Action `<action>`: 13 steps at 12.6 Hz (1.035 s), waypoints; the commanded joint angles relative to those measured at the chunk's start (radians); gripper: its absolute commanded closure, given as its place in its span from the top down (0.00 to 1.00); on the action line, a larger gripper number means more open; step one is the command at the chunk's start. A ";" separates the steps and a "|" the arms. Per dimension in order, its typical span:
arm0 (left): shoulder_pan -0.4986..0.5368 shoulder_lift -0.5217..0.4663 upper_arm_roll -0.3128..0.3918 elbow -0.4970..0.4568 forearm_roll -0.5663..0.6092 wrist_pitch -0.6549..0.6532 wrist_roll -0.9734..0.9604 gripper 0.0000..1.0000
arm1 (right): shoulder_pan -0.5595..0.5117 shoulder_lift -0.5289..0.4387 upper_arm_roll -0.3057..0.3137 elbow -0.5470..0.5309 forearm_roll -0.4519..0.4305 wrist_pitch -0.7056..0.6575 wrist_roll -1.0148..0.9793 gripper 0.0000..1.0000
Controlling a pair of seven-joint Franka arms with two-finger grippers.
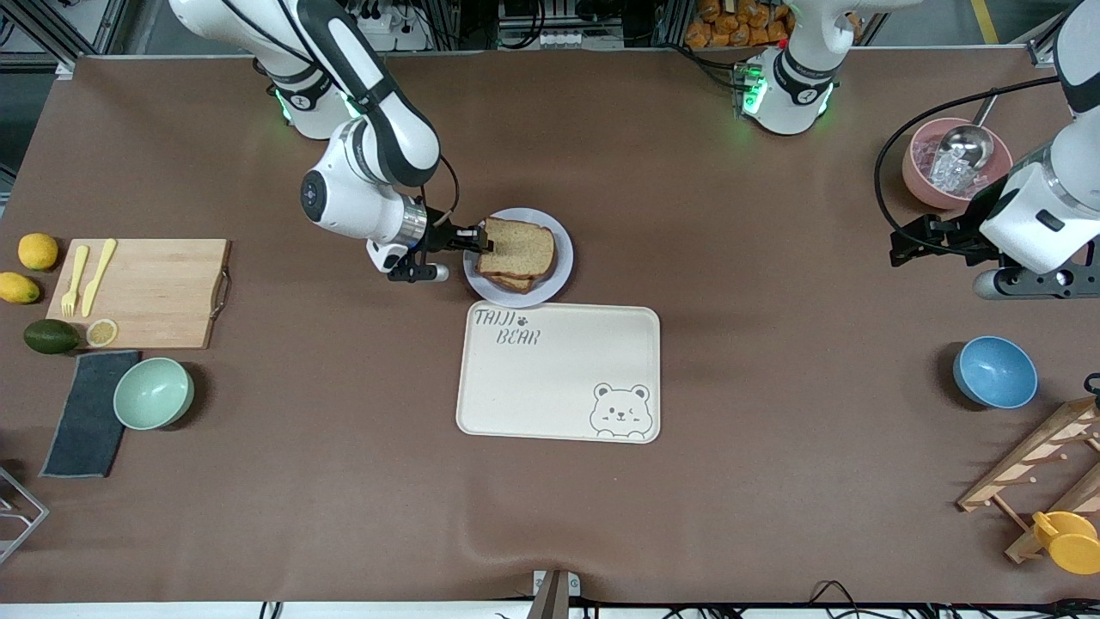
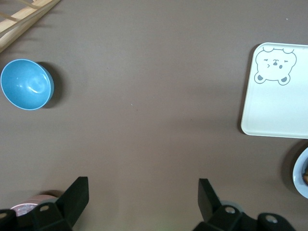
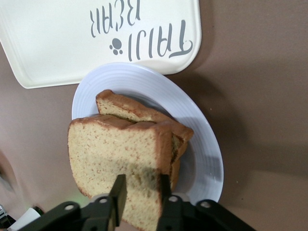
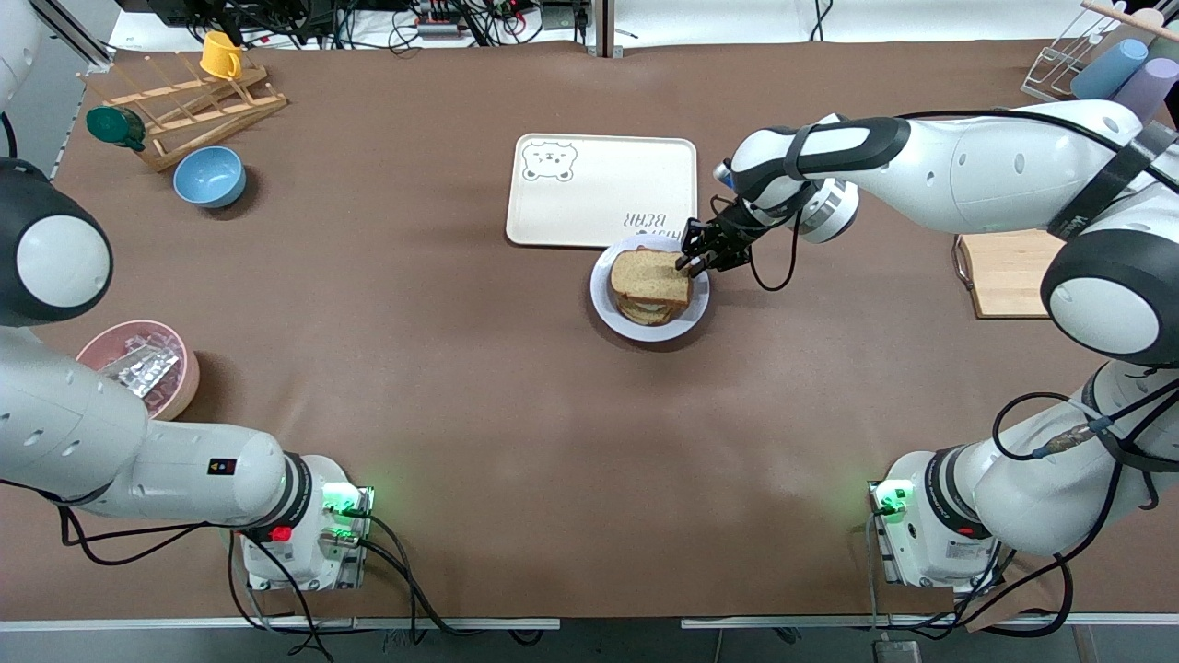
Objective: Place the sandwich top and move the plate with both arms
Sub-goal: 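Open the right gripper and withdraw it while the left gripper reaches toward the plate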
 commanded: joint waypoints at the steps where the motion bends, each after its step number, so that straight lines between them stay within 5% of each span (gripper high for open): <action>1: -0.001 0.003 -0.001 0.002 -0.011 0.008 0.007 1.00 | 0.008 -0.028 -0.004 -0.017 0.027 0.007 0.016 0.59; 4: -0.001 0.006 -0.003 0.002 -0.017 0.008 0.005 1.00 | -0.001 -0.038 -0.010 -0.011 0.025 0.000 0.033 0.68; 5: 0.001 0.007 -0.003 0.000 -0.020 0.010 0.005 1.00 | -0.001 -0.040 -0.017 -0.008 0.016 0.000 0.048 0.78; 6: 0.002 0.013 -0.006 0.000 -0.022 0.010 0.005 1.00 | -0.003 -0.041 -0.033 -0.005 0.010 -0.003 0.051 0.98; 10: 0.024 0.052 -0.004 -0.023 -0.176 0.034 0.017 1.00 | -0.003 -0.045 -0.125 0.024 -0.106 -0.037 0.048 1.00; 13: 0.018 0.072 -0.006 -0.091 -0.268 0.101 0.022 1.00 | -0.004 -0.037 -0.266 0.116 -0.229 -0.227 0.048 1.00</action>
